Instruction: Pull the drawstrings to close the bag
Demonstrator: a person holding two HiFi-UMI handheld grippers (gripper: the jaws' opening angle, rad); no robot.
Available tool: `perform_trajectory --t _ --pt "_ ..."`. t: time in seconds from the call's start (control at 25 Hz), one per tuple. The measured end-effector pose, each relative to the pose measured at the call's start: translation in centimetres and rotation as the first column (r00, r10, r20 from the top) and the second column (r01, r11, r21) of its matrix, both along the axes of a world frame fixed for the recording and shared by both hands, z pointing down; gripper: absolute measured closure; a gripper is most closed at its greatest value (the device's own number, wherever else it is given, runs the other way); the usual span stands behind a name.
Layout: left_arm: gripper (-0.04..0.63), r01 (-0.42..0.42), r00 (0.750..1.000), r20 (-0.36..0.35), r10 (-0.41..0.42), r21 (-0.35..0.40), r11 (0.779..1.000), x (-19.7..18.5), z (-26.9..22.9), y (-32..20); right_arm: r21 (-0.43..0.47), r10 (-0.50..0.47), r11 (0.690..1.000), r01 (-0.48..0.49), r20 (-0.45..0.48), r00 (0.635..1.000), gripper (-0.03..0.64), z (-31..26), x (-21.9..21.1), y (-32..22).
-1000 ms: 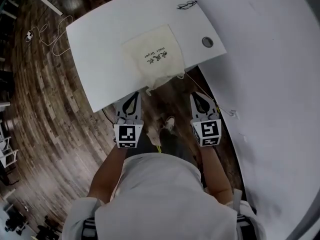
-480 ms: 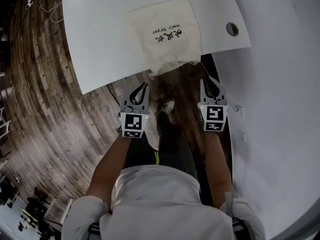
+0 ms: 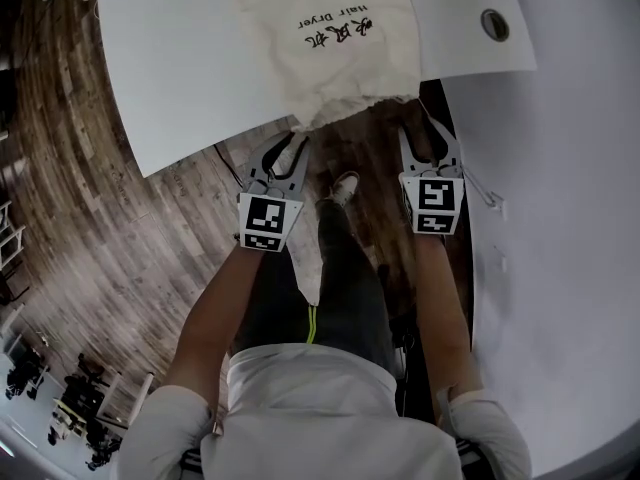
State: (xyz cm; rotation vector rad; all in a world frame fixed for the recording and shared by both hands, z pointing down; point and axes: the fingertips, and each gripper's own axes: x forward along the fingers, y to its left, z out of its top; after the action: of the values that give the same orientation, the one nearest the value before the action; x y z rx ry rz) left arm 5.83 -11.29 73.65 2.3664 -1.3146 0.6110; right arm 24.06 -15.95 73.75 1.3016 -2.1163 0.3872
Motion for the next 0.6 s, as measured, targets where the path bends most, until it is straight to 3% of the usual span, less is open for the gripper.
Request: perform_trajectory --t 0.6 --pt "0.515 -0.058 0.997 -0.045 0.060 0.041 0.997 2.1 1.7 -0.9 0.010 0.013 1.000 -0.013 -0.002 1.000 0.463 4.8 0.2 -3.1"
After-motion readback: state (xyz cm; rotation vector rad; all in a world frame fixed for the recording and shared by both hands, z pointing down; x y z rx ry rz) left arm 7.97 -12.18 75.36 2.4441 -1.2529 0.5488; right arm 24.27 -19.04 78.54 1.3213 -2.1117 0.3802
